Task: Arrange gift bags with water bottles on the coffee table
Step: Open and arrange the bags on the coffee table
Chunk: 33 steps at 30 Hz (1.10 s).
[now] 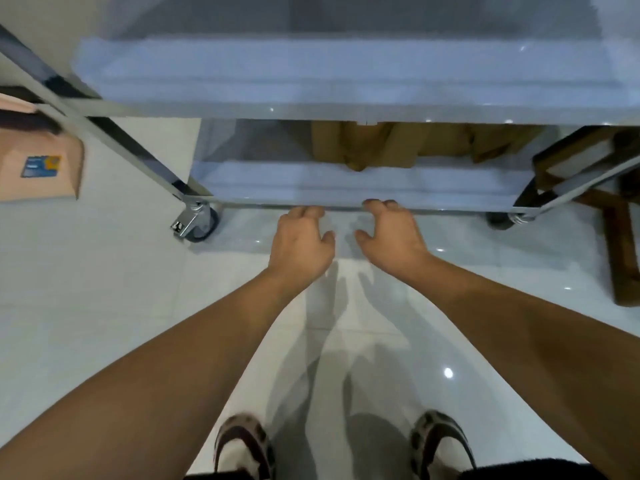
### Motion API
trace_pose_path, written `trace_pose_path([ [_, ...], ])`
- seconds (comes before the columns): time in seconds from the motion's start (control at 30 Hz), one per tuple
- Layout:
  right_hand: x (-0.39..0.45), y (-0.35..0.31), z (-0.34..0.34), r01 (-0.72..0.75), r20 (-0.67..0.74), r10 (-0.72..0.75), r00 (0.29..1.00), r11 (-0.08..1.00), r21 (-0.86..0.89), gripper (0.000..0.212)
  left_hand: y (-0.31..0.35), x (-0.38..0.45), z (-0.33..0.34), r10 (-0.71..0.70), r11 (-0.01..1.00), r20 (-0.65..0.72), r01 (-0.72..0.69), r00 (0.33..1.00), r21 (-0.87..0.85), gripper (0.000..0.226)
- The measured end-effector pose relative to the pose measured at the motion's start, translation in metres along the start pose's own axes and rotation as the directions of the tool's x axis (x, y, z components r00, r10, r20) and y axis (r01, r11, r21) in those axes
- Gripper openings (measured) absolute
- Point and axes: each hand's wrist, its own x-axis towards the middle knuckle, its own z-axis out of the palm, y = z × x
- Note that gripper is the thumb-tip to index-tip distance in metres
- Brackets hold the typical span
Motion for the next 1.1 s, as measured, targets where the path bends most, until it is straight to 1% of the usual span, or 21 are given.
trace_pose_path([
  [0.13,0.066,-0.002,0.031,0.124,-0.244,-0.124,0.962,0.992,-0.015,0.057,-0.016,0.065,0.037,0.062,0.996,-0.209,-0.073,0.976,-0.045,0.038],
  [0.2,0.089,-0.003,0.039,0.119,-0.305,-0.116,0.945,0.993,-0.008,0.061,-0.021,0.082,0.051,0.110,0.990,-0.294,-0.130,0.949,-0.049,0.038],
  [0.3,0.112,-0.008,0.049,0.070,-0.371,-0.071,0.926,0.997,-0.018,0.062,-0.028,0.099,0.064,0.120,0.991,-0.334,-0.134,0.935,-0.020,0.043],
  [0.33,0.116,-0.010,0.051,0.040,-0.379,-0.051,0.924,0.999,-0.037,0.059,-0.030,0.104,0.066,0.094,0.992,-0.340,-0.117,0.936,-0.048,0.043],
  [0.4,0.113,-0.008,0.054,0.001,-0.370,-0.029,0.929,0.997,-0.077,0.048,-0.029,0.111,0.066,-0.002,0.980,-0.344,-0.067,0.939,-0.189,0.041],
  [0.43,0.107,-0.006,0.056,0.018,-0.372,-0.057,0.926,0.994,-0.108,0.041,-0.028,0.113,0.065,-0.056,0.956,-0.339,-0.047,0.939,-0.289,0.041],
  [0.47,0.099,-0.002,0.060,0.069,-0.397,-0.120,0.910,0.988,-0.141,0.033,-0.026,0.113,0.065,-0.106,0.918,-0.328,-0.034,0.939,-0.395,0.042],
  [0.53,0.082,0.007,0.069,0.223,-0.489,-0.299,0.819,0.952,-0.208,0.015,-0.020,0.112,0.059,-0.170,0.815,-0.298,-0.036,0.939,-0.579,0.051],
  [0.57,0.075,0.011,0.072,0.283,-0.507,-0.373,0.777,0.927,-0.247,0.010,-0.018,0.113,0.054,-0.194,0.765,-0.288,-0.040,0.938,-0.643,0.057],
  [0.67,0.071,0.016,0.073,0.426,-0.529,-0.538,0.657,0.843,-0.328,0.020,-0.013,0.121,0.035,-0.279,0.626,-0.262,-0.033,0.924,-0.779,0.070],
  [0.7,0.070,0.015,0.071,0.465,-0.529,-0.585,0.615,0.811,-0.356,0.020,-0.010,0.122,0.031,-0.297,0.575,-0.244,-0.030,0.923,-0.817,0.073],
  [0.77,0.066,0.011,0.069,0.527,-0.523,-0.660,0.539,0.749,-0.402,0.012,-0.001,0.117,0.025,-0.318,0.473,-0.203,-0.031,0.926,-0.881,0.085],
  [0.83,0.059,0.009,0.070,0.588,-0.517,-0.716,0.469,0.690,-0.422,0.009,0.010,0.110,0.023,-0.310,0.422,-0.179,-0.034,0.934,-0.906,0.100],
  [0.87,0.054,0.009,0.071,0.620,-0.510,-0.745,0.431,0.655,-0.432,0.009,0.015,0.111,0.024,-0.309,0.408,-0.170,-0.031,0.936,-0.912,0.102],
  [0.9,0.049,0.008,0.071,0.652,-0.497,-0.779,0.383,0.609,-0.452,0.009,0.018,0.113,0.026,-0.306,0.406,-0.167,-0.030,0.937,-0.913,0.099],
  [0.93,0.044,0.007,0.070,0.680,-0.473,-0.816,0.333,0.555,-0.479,0.009,0.021,0.114,0.027,-0.312,0.409,-0.162,-0.022,0.936,-0.912,0.091],
  [0.97,0.039,0.007,0.067,0.705,-0.437,-0.850,0.293,0.501,-0.502,0.009,0.024,0.112,0.025,-0.322,0.411,-0.161,-0.015,0.933,-0.911,0.077],
  [1.0,0.034,0.006,0.064,0.725,-0.406,-0.873,0.271,0.463,-0.511,0.009,0.025,0.111,0.023,-0.335,0.421,-0.165,-0.010,0.928,-0.907,0.061],
  [1.03,0.030,0.006,0.059,0.735,-0.402,-0.877,0.264,0.453,-0.504,0.008,0.025,0.107,0.020,-0.359,0.448,-0.170,0.009,0.918,-0.894,0.045],
  [1.07,0.028,0.006,0.053,0.734,-0.432,-0.858,0.277,0.479,-0.482,0.007,0.022,0.105,0.020,-0.392,0.480,-0.171,0.043,0.904,-0.876,0.032],
  [1.1,0.026,0.006,0.046,0.713,-0.491,-0.815,0.308,0.540,-0.448,0.003,0.018,0.106,0.021,-0.413,0.495,-0.163,0.071,0.896,-0.866,0.025],
])
